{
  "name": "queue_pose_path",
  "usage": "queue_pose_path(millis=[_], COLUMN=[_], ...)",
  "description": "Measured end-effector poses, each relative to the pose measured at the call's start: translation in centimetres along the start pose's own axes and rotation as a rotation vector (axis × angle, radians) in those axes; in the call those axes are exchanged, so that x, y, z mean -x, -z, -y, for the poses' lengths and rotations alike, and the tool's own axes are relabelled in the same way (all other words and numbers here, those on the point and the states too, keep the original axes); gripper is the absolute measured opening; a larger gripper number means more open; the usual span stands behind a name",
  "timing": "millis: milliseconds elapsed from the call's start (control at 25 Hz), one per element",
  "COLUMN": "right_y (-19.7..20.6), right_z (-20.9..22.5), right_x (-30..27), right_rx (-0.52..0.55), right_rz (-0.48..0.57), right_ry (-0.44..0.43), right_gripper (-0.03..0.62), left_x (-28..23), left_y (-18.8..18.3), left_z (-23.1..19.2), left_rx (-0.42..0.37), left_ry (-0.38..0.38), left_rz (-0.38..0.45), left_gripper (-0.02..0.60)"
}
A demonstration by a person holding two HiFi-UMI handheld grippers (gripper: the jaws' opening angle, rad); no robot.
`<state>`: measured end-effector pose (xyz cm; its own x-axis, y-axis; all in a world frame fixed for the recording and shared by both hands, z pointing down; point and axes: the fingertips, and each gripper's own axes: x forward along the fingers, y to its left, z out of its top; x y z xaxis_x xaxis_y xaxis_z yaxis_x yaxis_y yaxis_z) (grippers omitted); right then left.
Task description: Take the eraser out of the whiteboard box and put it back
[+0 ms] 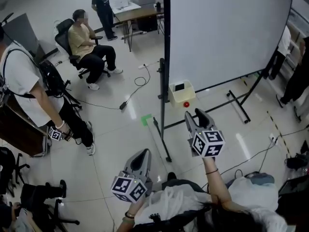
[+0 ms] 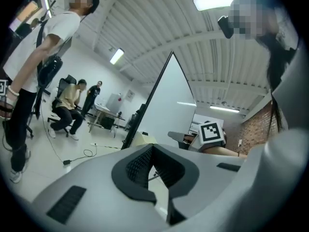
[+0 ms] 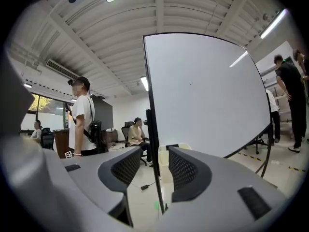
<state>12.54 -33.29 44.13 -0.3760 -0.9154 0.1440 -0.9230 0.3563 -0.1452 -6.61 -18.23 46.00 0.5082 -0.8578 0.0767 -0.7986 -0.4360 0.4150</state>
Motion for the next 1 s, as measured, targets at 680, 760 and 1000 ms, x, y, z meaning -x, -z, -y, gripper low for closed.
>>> queue_pose_path(millis=[680,760,1000], right_y=[4.6,4.6,4.0], right_z=[7.8,7.6,7.5], right_x=[-20.7,-21.0,-20.9], right_rx=[0.178,0.17,0.181], right_rz=[-0.443,-0.457,-0.4], right_ry=[0.034,0.014,0.021], right_gripper=[0.312,0.31,0.264], left_x=[-0.2,-0.1,-1.1], left_y=[-2.4,-2.4,-2.2], left_z=[-6.0,-6.4,-6.3], left_rx=[0.024,0.029,0.043], left_ry=[-0.298,-0.312,-0.281], left_rz=[0.115,0.122,0.116], left_gripper=[-0.012,-0.012,-0.012])
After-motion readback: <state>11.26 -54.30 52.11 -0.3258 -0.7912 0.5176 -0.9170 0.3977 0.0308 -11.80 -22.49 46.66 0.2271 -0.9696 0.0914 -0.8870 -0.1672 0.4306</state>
